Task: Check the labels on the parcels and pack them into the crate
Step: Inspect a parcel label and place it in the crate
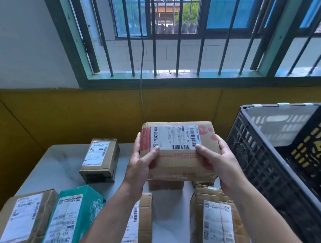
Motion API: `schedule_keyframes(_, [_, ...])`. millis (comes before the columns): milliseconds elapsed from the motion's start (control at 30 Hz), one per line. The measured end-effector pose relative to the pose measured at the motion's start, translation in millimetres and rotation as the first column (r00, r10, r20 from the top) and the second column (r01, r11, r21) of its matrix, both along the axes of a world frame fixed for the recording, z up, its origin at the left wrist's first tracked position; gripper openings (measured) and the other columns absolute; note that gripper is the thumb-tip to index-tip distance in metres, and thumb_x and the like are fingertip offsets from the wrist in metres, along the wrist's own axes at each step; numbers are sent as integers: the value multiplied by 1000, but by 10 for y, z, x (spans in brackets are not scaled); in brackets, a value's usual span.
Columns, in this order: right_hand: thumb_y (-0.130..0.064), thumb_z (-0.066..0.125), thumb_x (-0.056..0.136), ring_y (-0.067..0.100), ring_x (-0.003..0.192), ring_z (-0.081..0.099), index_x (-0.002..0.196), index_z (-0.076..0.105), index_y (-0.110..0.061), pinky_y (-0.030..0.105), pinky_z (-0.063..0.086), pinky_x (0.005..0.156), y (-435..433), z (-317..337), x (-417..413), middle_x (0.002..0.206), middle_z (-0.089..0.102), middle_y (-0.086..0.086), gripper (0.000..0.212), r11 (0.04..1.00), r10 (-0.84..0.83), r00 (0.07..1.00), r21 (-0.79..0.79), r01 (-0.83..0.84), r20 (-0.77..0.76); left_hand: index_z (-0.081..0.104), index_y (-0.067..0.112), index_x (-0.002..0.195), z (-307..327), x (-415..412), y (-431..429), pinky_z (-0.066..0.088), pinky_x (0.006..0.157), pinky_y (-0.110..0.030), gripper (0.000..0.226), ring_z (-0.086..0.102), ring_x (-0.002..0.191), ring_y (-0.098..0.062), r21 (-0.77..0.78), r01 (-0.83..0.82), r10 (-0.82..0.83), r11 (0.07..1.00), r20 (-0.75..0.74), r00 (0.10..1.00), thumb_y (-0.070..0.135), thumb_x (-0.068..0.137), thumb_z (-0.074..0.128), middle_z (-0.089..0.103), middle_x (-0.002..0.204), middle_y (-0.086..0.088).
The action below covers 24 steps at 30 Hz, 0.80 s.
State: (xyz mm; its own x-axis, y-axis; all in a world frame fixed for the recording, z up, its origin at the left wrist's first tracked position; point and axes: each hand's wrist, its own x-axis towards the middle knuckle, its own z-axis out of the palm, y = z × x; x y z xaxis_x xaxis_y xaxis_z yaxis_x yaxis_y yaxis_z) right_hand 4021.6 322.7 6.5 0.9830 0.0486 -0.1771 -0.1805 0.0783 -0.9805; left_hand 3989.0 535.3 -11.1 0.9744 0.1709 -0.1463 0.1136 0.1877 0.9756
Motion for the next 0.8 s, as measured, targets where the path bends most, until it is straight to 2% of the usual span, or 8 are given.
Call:
schedule_keyframes(133, [-27,79,84,18,102,72,148,43,-31,27,59,66,-7,5,25,120,69,3,74,998,-39,999,40,39,3,23,52,155,-8,15,1,59,71,-21,86,61,118,-14,-12,30,-30,999,2,1000,52,79,64,63,129,12])
schedule_keyframes(267, [-24,78,85,19,104,69,148,44,-29,22,57,61,-22,1,53,121,68,4,71,997,-56,998,50,54,26,33,47,153,36,71,18,57,97,-52,78,65,123,-25,-79,70,-70,994,5,998,55,82,62,69,133,1])
schedule_keyframes(367, [-23,79,83,21,108,69,147,43,-31,25,59,66,-37,-44,63,123,67,3,74,997,-36,999,62,34,27,37,47,149,65,123,25,57,96,-58,73,67,121,-28,-109,68,-70,992,-15,997,55,82,65,70,131,-2])
schedule_keyframes(500, [-38,84,75,17,110,68,148,41,-34,30,60,77,-90,-72,88,125,67,-1,84,1000,-2,999,4,2,40,43,49,147,33,160,-5,57,95,-59,74,67,119,-27,-49,3,-5,999,-30,1000,51,79,70,71,128,0])
schedule_keyframes(633, [-60,82,71,15,104,71,136,53,-34,31,61,68,-113,-30,135,119,70,-3,76,995,12,999,-95,-8,32,38,54,149,-5,140,-60,62,82,-46,79,69,115,-21,-13,-13,13,1000,-1,1000,46,78,72,73,124,9])
schedule_keyframes(733, [-54,78,72,13,93,74,126,59,-31,32,62,63,-107,-51,177,110,73,-2,62,993,-52,998,-108,55,35,30,55,152,3,161,-54,58,94,-55,86,65,122,-22,1,-12,12,1000,-10,1000,49,78,72,68,132,7])
schedule_keyframes(800, [-49,79,77,10,88,75,123,61,-31,29,61,61,-98,-63,191,108,74,-3,54,993,-61,997,-94,64,39,26,57,152,29,182,-45,55,98,-59,88,63,125,-23,-4,2,-2,1000,-28,1000,59,77,71,65,138,5])
